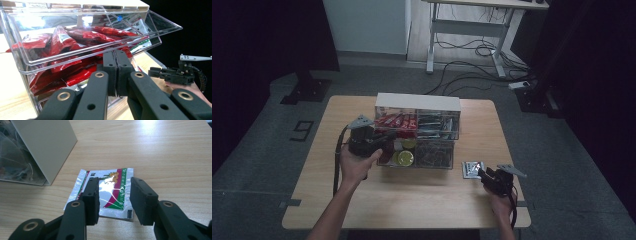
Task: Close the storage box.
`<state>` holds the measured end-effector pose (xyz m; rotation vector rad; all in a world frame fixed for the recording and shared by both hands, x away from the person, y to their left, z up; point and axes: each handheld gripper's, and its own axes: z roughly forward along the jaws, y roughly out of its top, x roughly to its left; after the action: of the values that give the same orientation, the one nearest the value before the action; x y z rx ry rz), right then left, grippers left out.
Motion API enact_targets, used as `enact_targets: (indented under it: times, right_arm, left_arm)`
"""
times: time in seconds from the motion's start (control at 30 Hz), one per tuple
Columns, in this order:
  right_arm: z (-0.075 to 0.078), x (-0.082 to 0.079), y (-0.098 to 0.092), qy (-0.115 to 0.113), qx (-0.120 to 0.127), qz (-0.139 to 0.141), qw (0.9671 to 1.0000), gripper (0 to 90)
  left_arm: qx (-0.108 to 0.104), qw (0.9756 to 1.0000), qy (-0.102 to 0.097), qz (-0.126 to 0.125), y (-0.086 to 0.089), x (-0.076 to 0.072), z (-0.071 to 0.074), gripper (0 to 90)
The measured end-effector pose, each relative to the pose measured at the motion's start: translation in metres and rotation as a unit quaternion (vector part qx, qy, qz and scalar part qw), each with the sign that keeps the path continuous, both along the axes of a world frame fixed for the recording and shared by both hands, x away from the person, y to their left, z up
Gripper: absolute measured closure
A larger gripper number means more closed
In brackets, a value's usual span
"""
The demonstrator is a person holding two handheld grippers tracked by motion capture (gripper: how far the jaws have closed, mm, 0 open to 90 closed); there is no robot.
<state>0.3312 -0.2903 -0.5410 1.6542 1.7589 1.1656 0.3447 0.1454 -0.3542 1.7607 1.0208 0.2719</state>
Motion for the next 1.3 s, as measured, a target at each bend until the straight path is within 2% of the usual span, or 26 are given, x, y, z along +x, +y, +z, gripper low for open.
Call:
enact_targets:
  times: [0.13,0.23,0.43,0.57,0.77,0.97,1.0,1.03,1.13,1.2,1.3]
  right_arm:
    - [0.001,0.0,0.0,-0.003,0.001,-0.001,1.0,58.4]
    - [0.001,-0.001,-0.001,-0.006,0.0,0.0,1.0,56.6]
    - [0.003,-0.003,-0.001,-0.014,0.0,0.007,0.9999,52.6]
    - [0.005,-0.005,0.001,-0.02,0.0,0.019,0.9996,50.1]
    - [0.008,-0.008,0.005,-0.028,-0.006,0.037,0.9989,47.9]
    - [0.01,-0.012,0.007,-0.031,-0.009,0.045,0.9985,45.3]
    - [0.01,-0.013,0.007,-0.032,-0.009,0.048,0.9983,44.6]
    - [0.01,-0.013,0.007,-0.032,-0.009,0.048,0.9983,44.6]
    - [0.01,-0.017,0.008,-0.028,-0.015,0.063,0.9975,41.3]
    - [0.009,-0.018,0.009,-0.027,-0.02,0.071,0.9969,40.0]
    - [0.008,-0.019,0.01,-0.025,-0.025,0.08,0.9961,38.4]
  left_arm:
    - [-0.002,1.0,-0.006,-0.001,0.001,-0.001,-0.003,81.5]
    - [0.009,0.9997,-0.021,0.0,0.001,-0.004,-0.005,73.3]
    - [0.016,0.9996,-0.024,-0.007,0.005,-0.009,-0.01,60.8]
    - [0.023,0.9992,-0.034,-0.004,0.009,-0.015,-0.013,55.7]
    - [0.022,0.9987,-0.045,0.001,0.018,-0.027,-0.022,52.9]
    - [0.027,0.9982,-0.051,0.012,0.024,-0.035,-0.039,50.1]
    - [0.035,0.9979,-0.05,0.019,0.027,-0.038,-0.05,49.8]
    - [0.035,0.9979,-0.05,0.019,0.027,-0.038,-0.05,48.8]
    - [0.05,0.9971,-0.051,0.027,0.029,-0.041,-0.064,47.7]
    - [0.061,0.9967,-0.046,0.029,0.031,-0.041,-0.075,46.9]
    - [0.063,0.997,-0.03,0.033,0.034,-0.039,-0.09,46.4]
